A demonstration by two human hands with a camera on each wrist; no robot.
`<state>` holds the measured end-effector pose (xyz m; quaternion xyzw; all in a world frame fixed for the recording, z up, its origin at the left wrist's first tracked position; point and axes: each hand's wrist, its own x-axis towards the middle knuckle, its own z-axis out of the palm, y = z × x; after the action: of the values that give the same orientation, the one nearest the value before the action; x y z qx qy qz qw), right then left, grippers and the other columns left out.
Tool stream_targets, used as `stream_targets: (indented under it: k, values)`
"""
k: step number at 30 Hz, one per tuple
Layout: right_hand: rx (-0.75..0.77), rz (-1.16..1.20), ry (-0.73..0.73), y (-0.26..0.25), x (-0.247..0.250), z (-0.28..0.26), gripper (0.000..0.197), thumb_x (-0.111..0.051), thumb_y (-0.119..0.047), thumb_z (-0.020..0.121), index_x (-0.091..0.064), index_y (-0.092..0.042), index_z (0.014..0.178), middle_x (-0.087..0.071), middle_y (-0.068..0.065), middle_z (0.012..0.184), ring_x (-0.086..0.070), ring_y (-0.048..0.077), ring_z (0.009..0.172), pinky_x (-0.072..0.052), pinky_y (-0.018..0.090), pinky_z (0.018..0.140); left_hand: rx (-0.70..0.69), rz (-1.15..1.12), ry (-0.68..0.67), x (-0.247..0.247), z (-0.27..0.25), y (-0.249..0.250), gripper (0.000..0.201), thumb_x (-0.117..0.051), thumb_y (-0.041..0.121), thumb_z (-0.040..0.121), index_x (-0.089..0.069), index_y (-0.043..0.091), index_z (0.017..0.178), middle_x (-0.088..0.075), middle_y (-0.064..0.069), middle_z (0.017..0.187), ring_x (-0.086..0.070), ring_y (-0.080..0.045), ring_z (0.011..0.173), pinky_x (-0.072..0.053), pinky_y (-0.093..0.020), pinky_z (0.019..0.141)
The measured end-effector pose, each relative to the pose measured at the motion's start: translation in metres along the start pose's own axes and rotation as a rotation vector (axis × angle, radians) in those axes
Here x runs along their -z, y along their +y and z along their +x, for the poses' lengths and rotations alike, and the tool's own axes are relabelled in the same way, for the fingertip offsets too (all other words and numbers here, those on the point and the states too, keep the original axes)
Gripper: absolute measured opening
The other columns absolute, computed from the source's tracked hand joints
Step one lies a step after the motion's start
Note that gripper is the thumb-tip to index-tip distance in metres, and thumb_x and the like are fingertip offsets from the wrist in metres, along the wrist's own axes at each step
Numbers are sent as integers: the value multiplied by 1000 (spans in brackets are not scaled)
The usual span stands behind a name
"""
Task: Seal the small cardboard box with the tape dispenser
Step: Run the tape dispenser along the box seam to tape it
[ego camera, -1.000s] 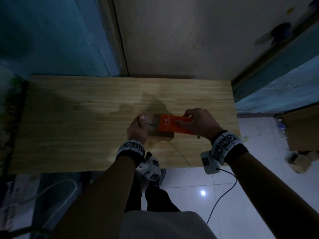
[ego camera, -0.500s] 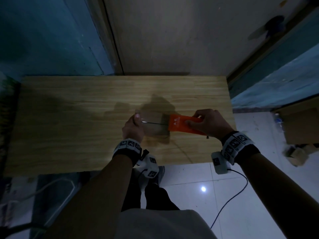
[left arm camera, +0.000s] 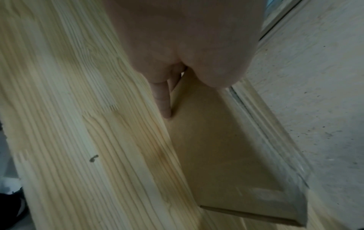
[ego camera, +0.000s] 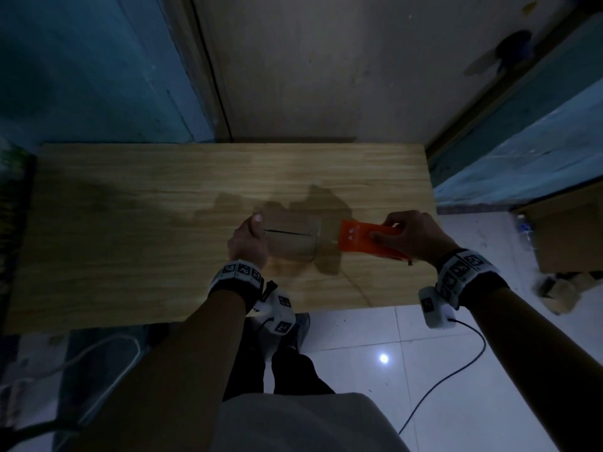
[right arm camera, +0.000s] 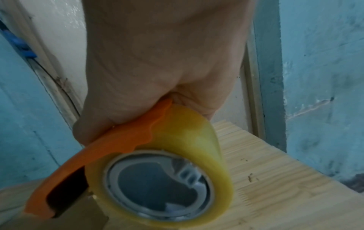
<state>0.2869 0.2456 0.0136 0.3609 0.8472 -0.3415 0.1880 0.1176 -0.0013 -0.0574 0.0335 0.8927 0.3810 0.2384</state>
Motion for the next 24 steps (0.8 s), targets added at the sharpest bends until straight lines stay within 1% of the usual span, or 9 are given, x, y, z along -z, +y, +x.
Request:
stream_targets:
  k: [2, 5, 8, 10, 12, 14, 19, 24]
  values:
    - [0, -1, -1, 2, 0, 1, 28, -71, -46, 86, -62, -22, 97, -64, 6, 98, -66, 18, 77, -55, 26, 49, -11, 24, -1, -1, 2, -1, 49, -28, 42, 103, -61, 16, 129, -63, -16, 126, -58, -38, 117, -46, -39, 95]
    - [-14, -6, -12, 4, -1, 3, 26, -71, -47, 86, -61, -25, 94, -64, 5, 96, -65, 18, 77, -54, 25, 49, -20, 10, 15, -3, 3, -4, 51, -28, 44, 102, -63, 17, 126, -66, -16, 122, -61, -38, 113, -48, -40, 93]
    - [-41, -37, -28, 4, -4, 8, 32, -71, -50, 84, -59, -23, 98, -61, 4, 95, -66, 20, 77, -57, 28, 50, -23, 11, 15, -3, 3, -5, 49, -28, 44, 103, -62, 19, 127, -65, -15, 124, -60, -38, 114, -47, -40, 93]
    - [-55, -70, -39, 4, -6, 9, 36, -71, -51, 84, -58, -20, 98, -61, 3, 93, -66, 20, 75, -56, 27, 51, -11, 12, 3, -2, 3, -4, 49, -28, 43, 103, -62, 19, 128, -63, -15, 127, -57, -38, 118, -46, -40, 96]
    - [-48, -108, -63, 3, -7, 10, 36, -68, -52, 86, -60, -17, 94, -64, 5, 90, -67, 19, 73, -56, 26, 53, 2, 10, 0, -2, 3, -4, 49, -28, 43, 103, -61, 19, 129, -62, -15, 129, -56, -39, 120, -45, -40, 97]
    - [-41, -130, -80, 1, -8, 10, 37, -66, -52, 88, -62, -16, 91, -66, 6, 88, -68, 18, 72, -55, 26, 55, -10, 26, -4, -2, 3, -4, 50, -27, 43, 103, -61, 18, 128, -63, -17, 127, -56, -40, 118, -45, -42, 96]
    - [-47, -170, -78, -3, -7, 12, 39, -65, -55, 88, -65, -16, 91, -66, 4, 83, -68, 17, 70, -57, 28, 55, -2, 22, -2, -1, 2, -4, 50, -28, 44, 103, -61, 17, 129, -62, -18, 128, -55, -41, 119, -45, -42, 96]
    - [-40, -144, -65, -2, -9, 10, 38, -66, -53, 88, -66, -15, 91, -67, 6, 84, -69, 19, 70, -60, 31, 59, -6, 14, -6, -3, 3, -5, 53, -26, 45, 102, -61, 15, 129, -62, -17, 127, -56, -39, 118, -45, -39, 94]
